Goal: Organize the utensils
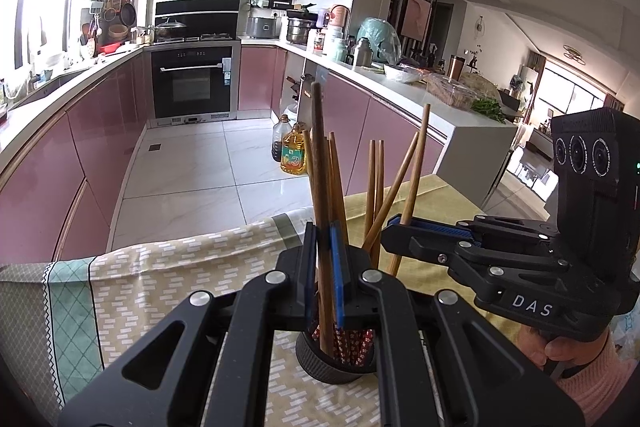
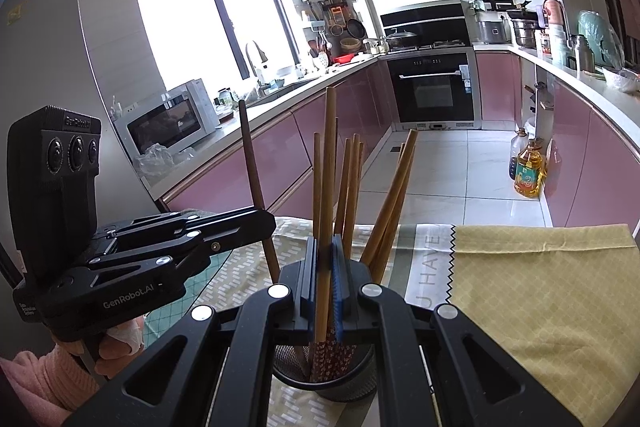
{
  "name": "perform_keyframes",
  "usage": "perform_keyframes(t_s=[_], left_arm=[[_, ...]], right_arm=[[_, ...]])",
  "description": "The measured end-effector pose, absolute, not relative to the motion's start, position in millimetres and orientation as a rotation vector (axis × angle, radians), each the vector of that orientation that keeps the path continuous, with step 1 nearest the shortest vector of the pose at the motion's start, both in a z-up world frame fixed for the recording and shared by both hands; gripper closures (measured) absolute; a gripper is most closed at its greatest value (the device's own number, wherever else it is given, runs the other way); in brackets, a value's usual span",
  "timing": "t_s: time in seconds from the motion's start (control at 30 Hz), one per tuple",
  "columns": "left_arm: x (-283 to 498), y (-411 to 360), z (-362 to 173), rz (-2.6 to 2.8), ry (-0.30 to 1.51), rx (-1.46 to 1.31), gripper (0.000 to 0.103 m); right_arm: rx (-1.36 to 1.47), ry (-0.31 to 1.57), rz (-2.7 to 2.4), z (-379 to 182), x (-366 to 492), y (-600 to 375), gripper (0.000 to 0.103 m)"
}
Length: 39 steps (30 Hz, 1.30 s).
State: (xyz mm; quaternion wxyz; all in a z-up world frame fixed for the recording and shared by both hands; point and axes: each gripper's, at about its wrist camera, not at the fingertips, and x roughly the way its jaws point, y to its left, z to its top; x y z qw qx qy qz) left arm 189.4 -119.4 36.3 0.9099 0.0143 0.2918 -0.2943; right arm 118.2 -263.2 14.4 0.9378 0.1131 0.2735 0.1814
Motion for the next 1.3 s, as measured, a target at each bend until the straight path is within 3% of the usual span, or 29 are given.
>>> perform_keyframes(t_s=[1.3], left_arm=[[219,-135,8,-0.592,0.671,0.035,0.095]], right_arm=[[0.281,0.600,0.341,2,147,-261,0.096]])
